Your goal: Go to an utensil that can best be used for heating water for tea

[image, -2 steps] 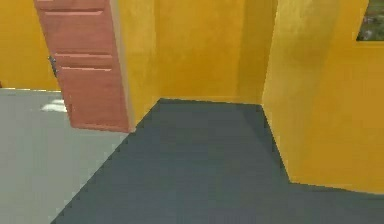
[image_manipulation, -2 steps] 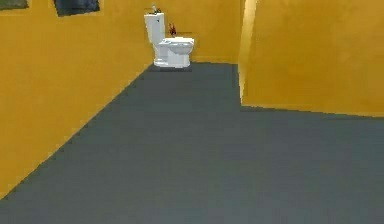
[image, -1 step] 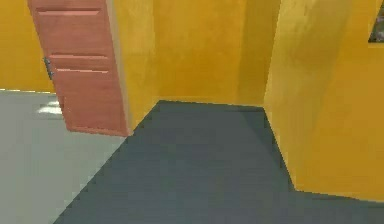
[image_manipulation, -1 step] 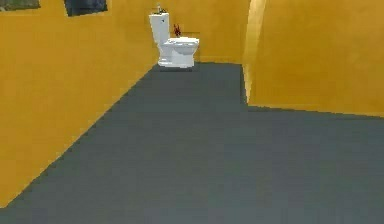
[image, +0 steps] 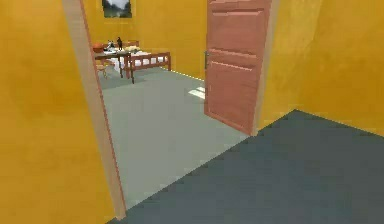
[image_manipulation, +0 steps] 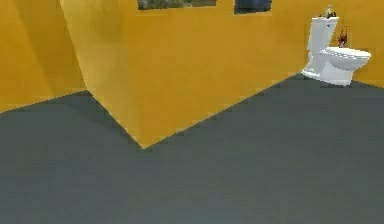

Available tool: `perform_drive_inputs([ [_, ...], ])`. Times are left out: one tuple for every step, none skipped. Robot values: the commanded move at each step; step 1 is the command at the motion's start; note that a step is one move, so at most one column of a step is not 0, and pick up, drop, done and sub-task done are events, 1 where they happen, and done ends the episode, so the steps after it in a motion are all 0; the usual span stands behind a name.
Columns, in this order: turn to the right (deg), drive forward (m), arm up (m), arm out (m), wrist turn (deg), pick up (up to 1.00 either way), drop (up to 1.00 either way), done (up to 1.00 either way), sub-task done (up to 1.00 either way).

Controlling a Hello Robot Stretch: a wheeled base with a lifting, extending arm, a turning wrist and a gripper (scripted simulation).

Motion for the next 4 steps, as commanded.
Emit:
perform_drive_inputs([
  [0.0,1.00,0.00,0.00,0.0,0.00,0.00,0.00,0.00],
  [0.0,0.30,0.00,0.00,0.0,0.00,0.00,0.00,0.00],
  [-12.0,0.00,0.00,0.00,0.0,0.00,0.00,0.00,0.00],
  [0.0,0.05,0.00,0.00,0.0,0.00,0.00,0.00,0.00],
])
